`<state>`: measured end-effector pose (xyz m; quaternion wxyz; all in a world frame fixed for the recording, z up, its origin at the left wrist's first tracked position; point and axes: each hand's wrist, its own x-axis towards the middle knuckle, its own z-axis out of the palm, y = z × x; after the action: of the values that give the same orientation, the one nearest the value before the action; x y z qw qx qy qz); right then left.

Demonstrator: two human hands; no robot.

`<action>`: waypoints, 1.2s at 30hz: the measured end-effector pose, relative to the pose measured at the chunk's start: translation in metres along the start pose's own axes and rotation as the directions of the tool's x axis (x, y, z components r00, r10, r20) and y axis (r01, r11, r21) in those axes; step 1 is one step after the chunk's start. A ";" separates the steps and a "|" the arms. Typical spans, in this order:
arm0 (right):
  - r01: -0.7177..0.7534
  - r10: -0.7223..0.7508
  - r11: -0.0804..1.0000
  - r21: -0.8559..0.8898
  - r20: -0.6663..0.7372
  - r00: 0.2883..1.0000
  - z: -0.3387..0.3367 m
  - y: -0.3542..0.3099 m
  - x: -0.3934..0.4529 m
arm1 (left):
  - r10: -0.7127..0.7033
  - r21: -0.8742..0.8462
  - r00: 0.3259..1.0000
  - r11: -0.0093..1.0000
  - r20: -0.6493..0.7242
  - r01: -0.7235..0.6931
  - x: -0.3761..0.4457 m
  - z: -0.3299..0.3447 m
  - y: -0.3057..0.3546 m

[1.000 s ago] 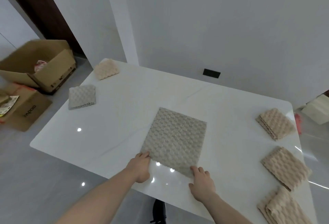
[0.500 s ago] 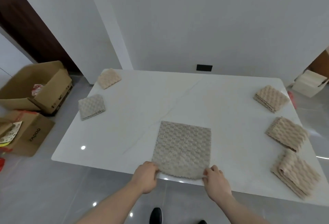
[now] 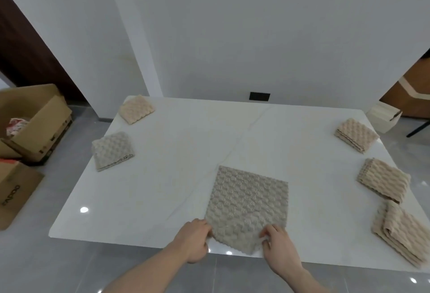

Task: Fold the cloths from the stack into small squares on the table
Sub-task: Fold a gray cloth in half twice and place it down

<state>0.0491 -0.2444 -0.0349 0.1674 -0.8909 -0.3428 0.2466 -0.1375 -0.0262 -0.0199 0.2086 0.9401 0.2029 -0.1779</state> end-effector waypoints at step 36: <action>0.353 -0.085 0.879 0.320 -0.623 0.778 0.046 0.059 0.012 | 0.033 -0.107 0.723 0.983 -0.690 -0.147 0.034 0.080 -0.025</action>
<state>0.0623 -0.2722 -0.1041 0.4811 -0.8178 -0.3158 0.0027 -0.1397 -0.0319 -0.1099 0.1996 0.9289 0.2326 0.2079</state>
